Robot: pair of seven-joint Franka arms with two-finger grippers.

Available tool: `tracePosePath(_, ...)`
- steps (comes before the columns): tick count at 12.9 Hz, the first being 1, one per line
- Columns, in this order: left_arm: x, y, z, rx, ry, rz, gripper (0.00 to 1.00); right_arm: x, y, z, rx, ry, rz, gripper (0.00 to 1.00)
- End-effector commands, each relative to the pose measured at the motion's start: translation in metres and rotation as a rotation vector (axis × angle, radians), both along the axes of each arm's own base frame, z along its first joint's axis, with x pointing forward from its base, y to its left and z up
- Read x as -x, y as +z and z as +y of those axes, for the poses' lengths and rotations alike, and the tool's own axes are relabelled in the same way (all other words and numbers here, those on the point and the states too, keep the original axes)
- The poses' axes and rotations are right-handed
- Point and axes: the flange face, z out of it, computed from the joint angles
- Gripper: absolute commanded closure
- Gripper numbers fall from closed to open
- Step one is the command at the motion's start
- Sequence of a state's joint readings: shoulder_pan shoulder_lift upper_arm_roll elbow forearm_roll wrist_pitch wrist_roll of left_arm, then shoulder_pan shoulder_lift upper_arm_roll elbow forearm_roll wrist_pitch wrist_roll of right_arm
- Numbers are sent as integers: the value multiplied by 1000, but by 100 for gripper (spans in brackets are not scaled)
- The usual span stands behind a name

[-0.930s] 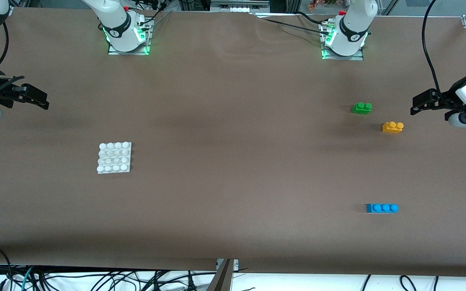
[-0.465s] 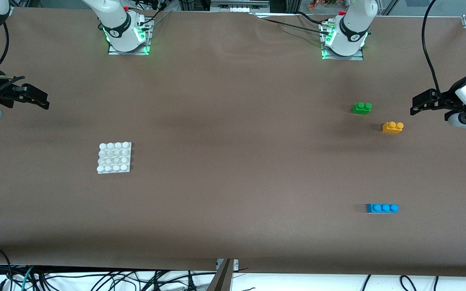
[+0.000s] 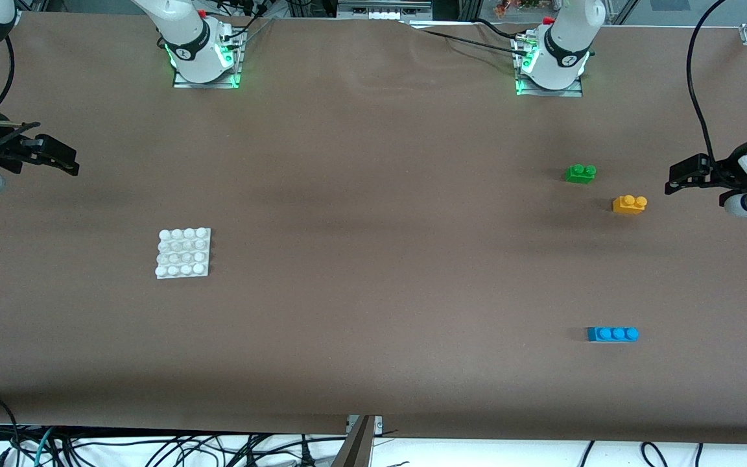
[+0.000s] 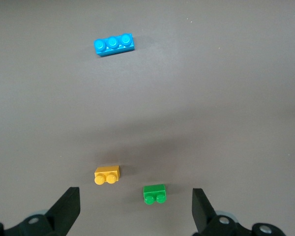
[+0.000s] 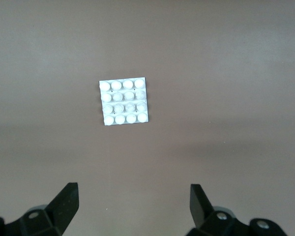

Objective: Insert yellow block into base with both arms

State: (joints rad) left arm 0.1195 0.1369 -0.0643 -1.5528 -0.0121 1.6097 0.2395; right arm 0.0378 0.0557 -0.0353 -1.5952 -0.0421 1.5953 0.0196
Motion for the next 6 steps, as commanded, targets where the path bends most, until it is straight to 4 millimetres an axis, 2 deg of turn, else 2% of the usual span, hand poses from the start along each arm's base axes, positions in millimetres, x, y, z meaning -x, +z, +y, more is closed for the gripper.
tracePosePath(1, -5, 7, 0, 10, -20, -4, 0, 4, 2, 0, -9, 10, 3, 0)
tracePosePath(6, -5, 8, -1, 7, -18, -6, 0, 4, 2, 0, -9, 10, 3, 0)
